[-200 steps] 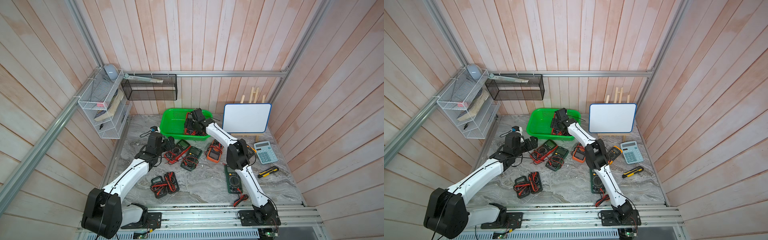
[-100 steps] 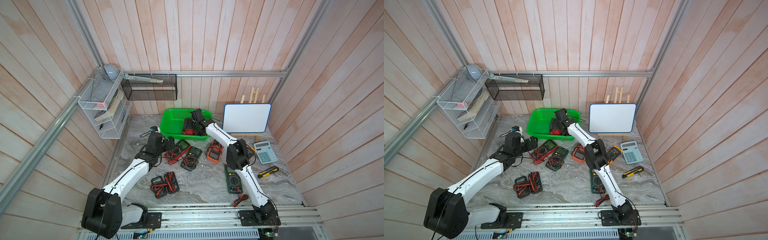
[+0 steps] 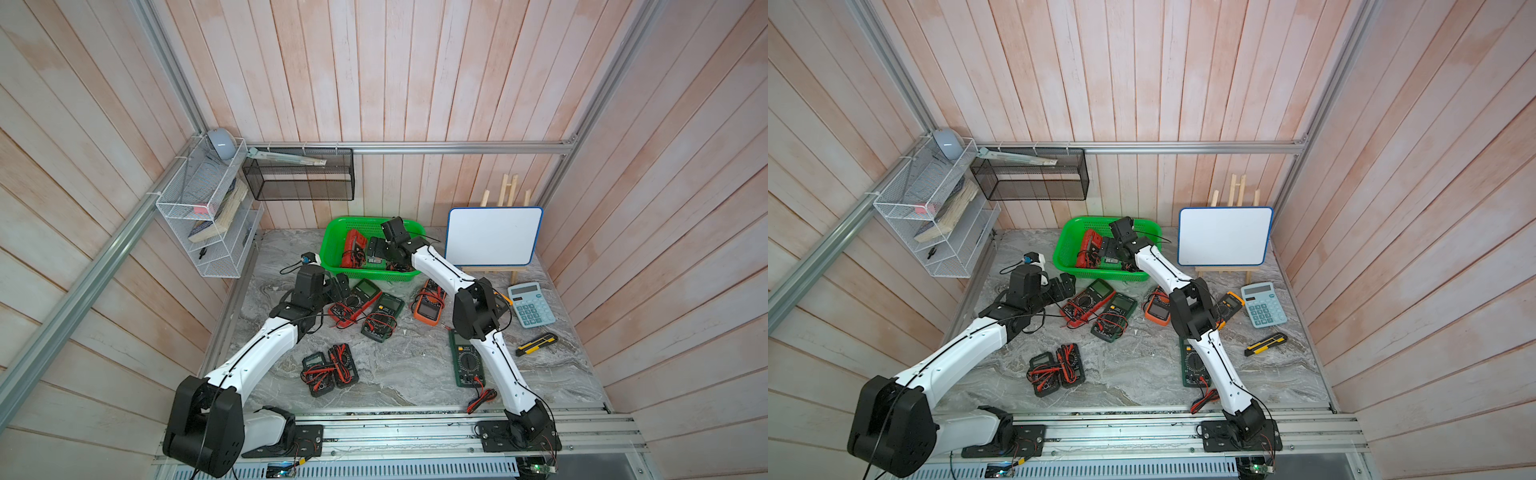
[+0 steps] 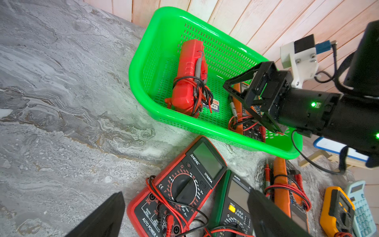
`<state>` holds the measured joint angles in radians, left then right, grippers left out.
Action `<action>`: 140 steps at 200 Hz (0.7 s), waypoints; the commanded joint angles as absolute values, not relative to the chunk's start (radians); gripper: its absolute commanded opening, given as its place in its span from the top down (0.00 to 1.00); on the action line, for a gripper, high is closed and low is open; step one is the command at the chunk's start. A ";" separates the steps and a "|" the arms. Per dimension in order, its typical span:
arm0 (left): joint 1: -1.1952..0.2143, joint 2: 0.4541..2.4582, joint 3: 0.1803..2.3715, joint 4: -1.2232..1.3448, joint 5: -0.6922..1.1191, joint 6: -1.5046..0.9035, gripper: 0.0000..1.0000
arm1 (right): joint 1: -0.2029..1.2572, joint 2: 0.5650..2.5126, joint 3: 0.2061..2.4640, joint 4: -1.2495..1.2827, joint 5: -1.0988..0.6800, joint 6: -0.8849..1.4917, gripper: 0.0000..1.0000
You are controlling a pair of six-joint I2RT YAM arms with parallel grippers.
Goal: Put the multimeter into the basket
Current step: Place the multimeter in the basket.
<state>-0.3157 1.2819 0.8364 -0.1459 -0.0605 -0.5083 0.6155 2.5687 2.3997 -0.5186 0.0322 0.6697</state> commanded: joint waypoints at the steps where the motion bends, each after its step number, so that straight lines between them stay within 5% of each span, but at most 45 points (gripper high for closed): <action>1: -0.297 1.276 0.873 -0.158 -0.081 -0.485 0.00 | 0.618 2.500 2.383 -0.512 0.016 0.636 0.01; 75: -0.190 1.401 1.027 -0.116 -0.002 -0.422 0.00 | 0.618 2.362 2.226 -0.393 -0.041 0.578 0.02; 140: -0.194 1.594 1.232 -0.107 0.108 -0.353 0.00 | 0.558 2.112 1.843 -0.189 -0.159 0.593 0.02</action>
<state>-0.1898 1.5482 1.1660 -0.1257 0.0517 -0.3950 0.5934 2.1937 1.9453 -0.2958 -0.0929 0.5941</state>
